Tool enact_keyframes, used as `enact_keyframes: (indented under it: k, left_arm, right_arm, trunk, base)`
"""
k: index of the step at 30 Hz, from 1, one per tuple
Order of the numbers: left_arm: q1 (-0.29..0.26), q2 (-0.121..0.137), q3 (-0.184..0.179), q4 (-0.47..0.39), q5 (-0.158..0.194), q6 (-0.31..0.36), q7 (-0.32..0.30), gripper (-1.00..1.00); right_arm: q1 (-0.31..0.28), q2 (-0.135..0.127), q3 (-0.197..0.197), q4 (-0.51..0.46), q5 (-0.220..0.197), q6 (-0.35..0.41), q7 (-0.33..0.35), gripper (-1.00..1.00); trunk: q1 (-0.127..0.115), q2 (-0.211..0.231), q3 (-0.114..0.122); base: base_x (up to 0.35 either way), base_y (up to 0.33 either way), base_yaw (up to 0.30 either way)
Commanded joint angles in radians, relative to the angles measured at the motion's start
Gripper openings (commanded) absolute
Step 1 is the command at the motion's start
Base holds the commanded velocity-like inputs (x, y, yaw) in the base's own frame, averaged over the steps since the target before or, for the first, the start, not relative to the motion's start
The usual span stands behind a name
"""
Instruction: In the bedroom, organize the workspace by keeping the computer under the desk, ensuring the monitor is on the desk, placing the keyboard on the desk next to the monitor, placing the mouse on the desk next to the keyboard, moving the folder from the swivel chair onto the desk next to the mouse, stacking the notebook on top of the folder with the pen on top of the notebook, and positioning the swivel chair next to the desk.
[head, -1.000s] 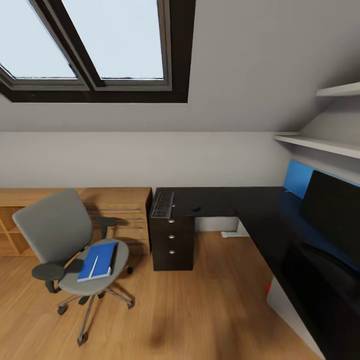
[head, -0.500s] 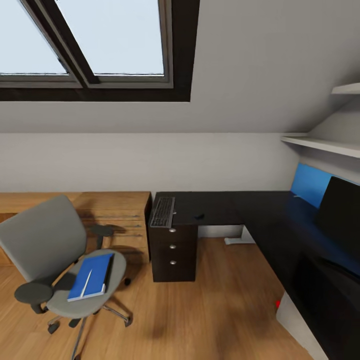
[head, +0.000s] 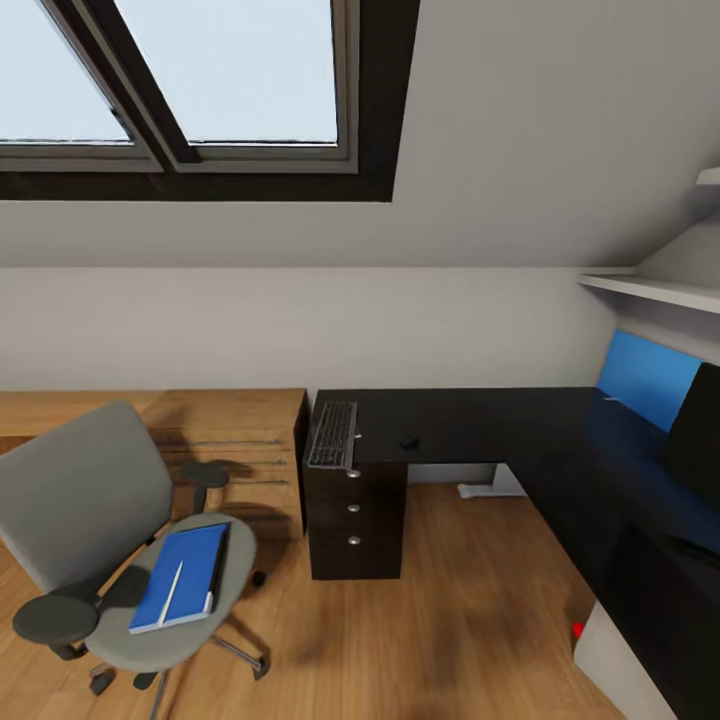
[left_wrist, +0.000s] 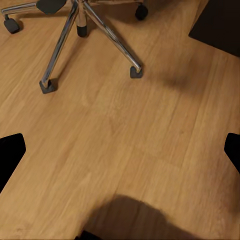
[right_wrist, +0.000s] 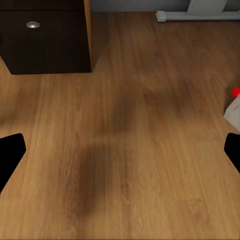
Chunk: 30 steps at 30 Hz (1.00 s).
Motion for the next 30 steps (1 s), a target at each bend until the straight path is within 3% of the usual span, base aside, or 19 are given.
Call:
enact_keyframes:
  k: [1, 20, 26, 30]
  left_arm:
    - [-0.001, 0.000, 0.001, 0.001, 0.007, -0.002, -0.007, 1.00]
    - [-0.001, 0.004, 0.002, 0.012, 0.008, -0.003, -0.006, 1.00]
    - [-0.001, 0.045, 0.002, 0.062, 0.009, -0.005, -0.008, 1.00]
    - [-0.001, 0.058, 0.002, 0.099, 0.010, -0.007, -0.009, 1.00]
  right_arm:
    - [-0.001, 0.000, 0.009, 0.000, -0.003, -0.001, -0.005, 1.00]
    - [-0.001, -0.005, 0.009, -0.001, -0.003, 0.002, -0.005, 1.00]
    - [-0.002, -0.014, 0.009, -0.059, -0.002, -0.004, -0.006, 1.00]
    - [-0.004, -0.023, 0.007, -0.121, -0.003, 0.010, -0.009, 1.00]
  trunk:
    - [0.000, -0.001, -0.002]
    - [0.000, -0.001, -0.002]
    - [0.000, -0.001, -0.002]
    - [0.000, -0.001, -0.002]
  base:
    - [0.092, 0.006, 0.000]
    - [0.013, 0.001, 0.000]
    - [0.000, 0.000, 0.000]
    - [0.000, 0.000, 0.000]
